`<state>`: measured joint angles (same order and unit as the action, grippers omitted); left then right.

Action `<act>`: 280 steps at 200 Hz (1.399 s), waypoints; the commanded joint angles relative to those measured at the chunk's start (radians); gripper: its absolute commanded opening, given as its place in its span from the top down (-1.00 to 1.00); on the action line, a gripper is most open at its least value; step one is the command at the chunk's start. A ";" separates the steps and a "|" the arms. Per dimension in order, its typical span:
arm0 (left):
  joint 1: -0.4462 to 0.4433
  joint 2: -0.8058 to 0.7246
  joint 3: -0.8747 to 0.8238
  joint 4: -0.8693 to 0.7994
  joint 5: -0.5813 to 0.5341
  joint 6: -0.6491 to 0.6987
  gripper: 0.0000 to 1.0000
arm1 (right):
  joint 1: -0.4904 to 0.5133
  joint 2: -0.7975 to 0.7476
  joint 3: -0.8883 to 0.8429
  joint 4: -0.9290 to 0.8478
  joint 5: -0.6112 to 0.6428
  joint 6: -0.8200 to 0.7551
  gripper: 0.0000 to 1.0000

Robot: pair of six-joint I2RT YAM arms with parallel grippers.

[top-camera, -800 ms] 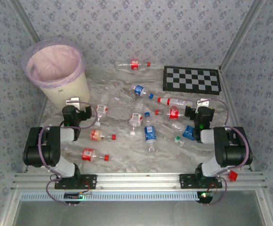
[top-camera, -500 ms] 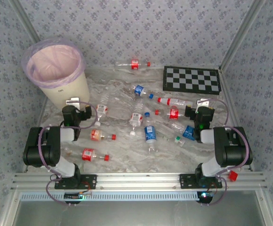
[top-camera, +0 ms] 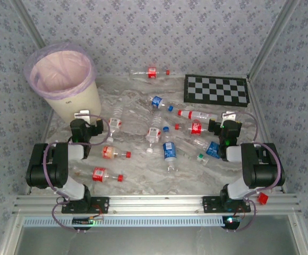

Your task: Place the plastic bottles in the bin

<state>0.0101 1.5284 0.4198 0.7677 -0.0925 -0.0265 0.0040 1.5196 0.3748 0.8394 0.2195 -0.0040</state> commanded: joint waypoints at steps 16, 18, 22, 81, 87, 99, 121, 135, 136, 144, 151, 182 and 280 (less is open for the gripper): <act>-0.003 0.007 -0.006 0.044 0.020 -0.001 -0.98 | -0.007 0.002 0.000 0.004 -0.009 0.009 -1.00; -0.003 0.007 -0.006 0.044 0.020 -0.001 -0.98 | -0.007 0.003 0.000 0.004 -0.009 0.009 -0.99; -0.003 0.007 -0.006 0.044 0.020 0.000 -0.98 | -0.007 0.002 0.001 0.004 -0.009 0.009 -1.00; 0.005 0.007 -0.001 0.035 0.039 -0.005 -0.98 | -0.009 0.003 0.000 0.002 -0.013 0.010 -1.00; 0.006 0.007 -0.002 0.038 0.041 -0.005 -0.98 | -0.009 -0.001 0.000 0.010 -0.011 0.008 -0.99; 0.005 -0.013 0.028 -0.010 0.059 0.002 -0.98 | -0.008 -0.075 0.038 -0.119 0.014 0.014 -1.00; -0.038 -0.148 0.135 -0.298 0.020 0.042 -0.98 | -0.016 -0.261 0.181 -0.498 0.004 0.063 -1.00; -0.088 -0.231 0.195 -0.445 -0.031 0.025 -0.98 | -0.016 -0.341 0.290 -0.753 -0.019 0.155 -1.00; -0.092 -0.237 0.200 -0.457 -0.033 0.022 -0.98 | -0.016 -0.345 0.298 -0.763 -0.020 0.165 -1.00; -0.122 -0.276 0.236 -0.549 -0.058 -0.010 -0.98 | -0.021 -0.363 0.367 -0.929 -0.037 0.241 -0.99; -0.154 -0.306 0.270 -0.632 -0.084 -0.051 -0.98 | -0.034 -0.365 0.420 -1.062 -0.078 0.321 -1.00; -0.276 -0.400 0.381 -0.932 -0.066 -0.313 -0.98 | -0.147 -0.305 0.545 -1.243 -0.465 0.529 -1.00; -0.539 -0.473 0.367 -1.009 0.076 -0.671 -0.98 | -0.088 -0.030 0.695 -1.292 -0.396 0.498 -0.84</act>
<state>-0.5140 1.0691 0.7837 -0.1833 -0.0399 -0.6220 -0.1196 1.5242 0.9836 -0.3206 -0.3031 0.6102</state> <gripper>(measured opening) 0.989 0.918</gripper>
